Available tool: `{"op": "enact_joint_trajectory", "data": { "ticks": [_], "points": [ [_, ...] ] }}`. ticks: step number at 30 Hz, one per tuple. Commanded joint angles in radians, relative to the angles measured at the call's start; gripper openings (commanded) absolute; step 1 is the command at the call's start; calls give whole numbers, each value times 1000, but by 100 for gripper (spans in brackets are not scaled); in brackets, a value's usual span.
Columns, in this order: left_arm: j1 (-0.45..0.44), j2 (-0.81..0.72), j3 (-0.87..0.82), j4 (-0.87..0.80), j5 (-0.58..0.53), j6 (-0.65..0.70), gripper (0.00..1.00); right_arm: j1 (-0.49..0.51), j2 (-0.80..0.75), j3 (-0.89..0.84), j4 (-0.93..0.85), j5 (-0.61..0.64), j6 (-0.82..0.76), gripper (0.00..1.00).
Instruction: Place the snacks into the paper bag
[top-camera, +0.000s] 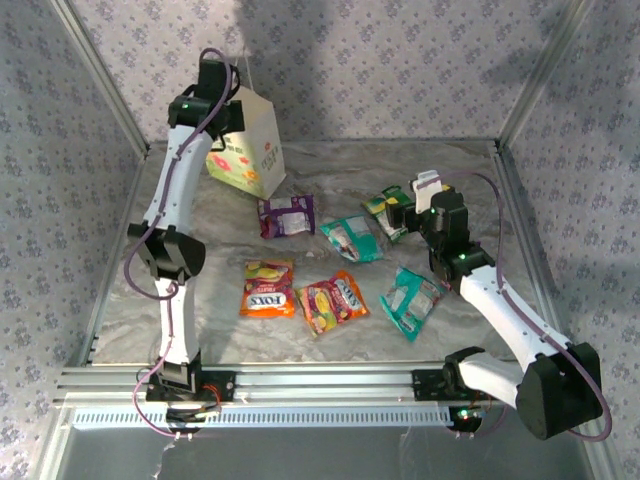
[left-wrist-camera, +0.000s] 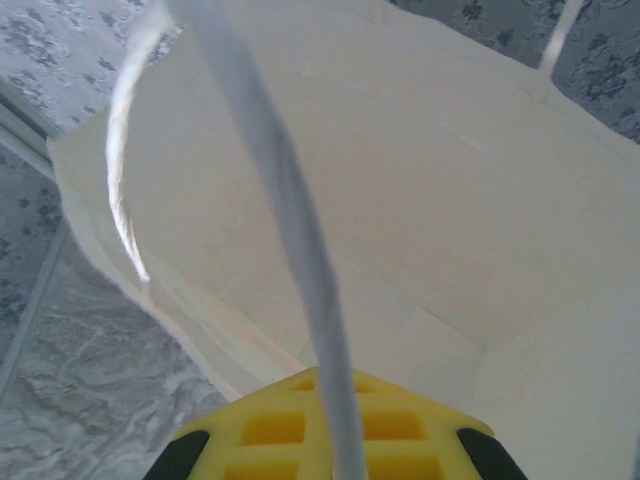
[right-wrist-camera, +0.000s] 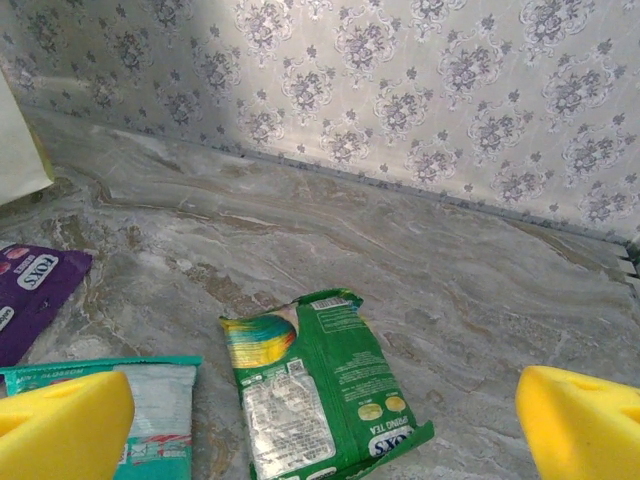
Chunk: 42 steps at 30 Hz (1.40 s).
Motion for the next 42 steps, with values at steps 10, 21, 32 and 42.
{"op": "enact_joint_trajectory", "data": {
  "ticks": [10, 21, 32, 42],
  "points": [
    [51, -265, -279, 25, -7, 95, 0, 33, -2, 41, -26, -2, 41, 100],
    [122, -511, -653, 129, 36, 99, 0, 90, -20, 58, -50, 24, 41, 100],
    [174, -701, -922, 184, 72, 101, 0, 152, -26, 79, -76, 59, 38, 100],
    [217, -760, -964, 151, 96, 135, 3, 193, -27, 86, -88, 80, 35, 100]
  ]
}}
